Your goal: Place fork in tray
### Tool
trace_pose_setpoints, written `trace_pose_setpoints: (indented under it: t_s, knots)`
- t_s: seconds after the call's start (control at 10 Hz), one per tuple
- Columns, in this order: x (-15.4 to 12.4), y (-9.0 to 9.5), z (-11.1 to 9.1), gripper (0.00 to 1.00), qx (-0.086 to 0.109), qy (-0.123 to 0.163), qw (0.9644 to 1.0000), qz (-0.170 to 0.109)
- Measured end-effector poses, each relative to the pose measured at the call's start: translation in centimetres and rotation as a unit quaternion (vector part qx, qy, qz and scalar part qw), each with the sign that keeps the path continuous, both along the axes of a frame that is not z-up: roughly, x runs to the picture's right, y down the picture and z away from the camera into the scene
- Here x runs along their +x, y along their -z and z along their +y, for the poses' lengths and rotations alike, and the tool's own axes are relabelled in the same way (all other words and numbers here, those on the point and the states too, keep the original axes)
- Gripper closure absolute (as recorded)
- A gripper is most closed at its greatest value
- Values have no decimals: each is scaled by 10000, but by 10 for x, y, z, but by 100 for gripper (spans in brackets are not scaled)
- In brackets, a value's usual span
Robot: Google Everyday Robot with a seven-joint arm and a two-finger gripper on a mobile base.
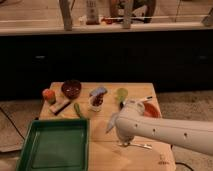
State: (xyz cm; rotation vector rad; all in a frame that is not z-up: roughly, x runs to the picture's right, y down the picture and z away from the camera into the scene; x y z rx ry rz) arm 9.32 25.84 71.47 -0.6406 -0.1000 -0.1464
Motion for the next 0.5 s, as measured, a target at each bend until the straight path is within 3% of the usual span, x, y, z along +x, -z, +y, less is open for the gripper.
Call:
trace_pose_setpoints:
  t_s: [0.2,0.5]
  knots:
    - [9,-7,4,20,-65,-114,9999,5]
    - [24,-15,9,20,-141,-278,9995,33]
